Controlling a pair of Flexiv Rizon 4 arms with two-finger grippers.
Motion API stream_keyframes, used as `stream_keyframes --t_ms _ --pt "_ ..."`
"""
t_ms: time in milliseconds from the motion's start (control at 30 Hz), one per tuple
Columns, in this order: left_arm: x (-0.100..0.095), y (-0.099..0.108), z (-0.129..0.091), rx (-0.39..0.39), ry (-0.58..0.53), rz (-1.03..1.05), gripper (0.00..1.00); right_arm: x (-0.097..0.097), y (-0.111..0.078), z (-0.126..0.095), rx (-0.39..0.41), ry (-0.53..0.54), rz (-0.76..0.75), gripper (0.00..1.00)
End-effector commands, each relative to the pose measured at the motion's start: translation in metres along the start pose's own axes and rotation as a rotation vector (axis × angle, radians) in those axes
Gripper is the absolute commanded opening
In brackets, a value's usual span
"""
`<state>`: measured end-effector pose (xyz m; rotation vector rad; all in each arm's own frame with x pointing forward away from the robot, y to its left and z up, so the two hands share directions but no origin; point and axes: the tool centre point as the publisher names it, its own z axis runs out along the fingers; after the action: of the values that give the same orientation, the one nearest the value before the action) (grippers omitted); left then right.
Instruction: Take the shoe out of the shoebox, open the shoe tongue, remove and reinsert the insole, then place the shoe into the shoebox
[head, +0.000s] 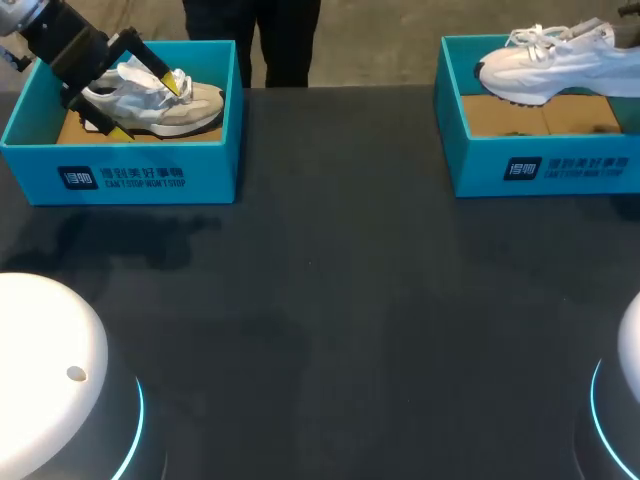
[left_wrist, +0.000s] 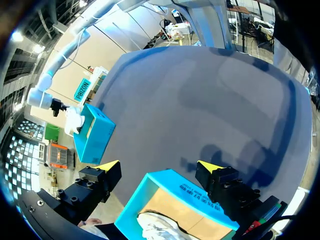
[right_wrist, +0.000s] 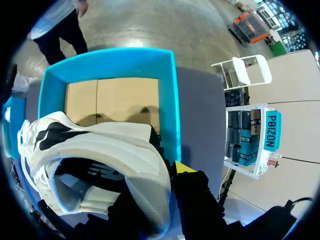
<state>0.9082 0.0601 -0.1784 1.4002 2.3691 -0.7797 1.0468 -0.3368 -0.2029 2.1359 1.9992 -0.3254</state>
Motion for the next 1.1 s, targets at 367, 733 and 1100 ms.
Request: stream_keyframes --t_ms 367,733,1100 --pt "0.0 0.0 -0.001 -0.001 0.004 0.0 1.0 -0.002 0.014 0.056 -0.058 -0.047 0.055 0.0" --pt "0.0 0.0 -0.001 -0.001 0.004 0.0 1.0 0.0 0.014 0.087 -0.07 -0.083 0.021 0.0" --pt "0.0 0.0 -0.001 -0.001 0.004 0.0 1.0 0.003 -0.005 0.104 -0.047 -0.081 0.014 0.0"
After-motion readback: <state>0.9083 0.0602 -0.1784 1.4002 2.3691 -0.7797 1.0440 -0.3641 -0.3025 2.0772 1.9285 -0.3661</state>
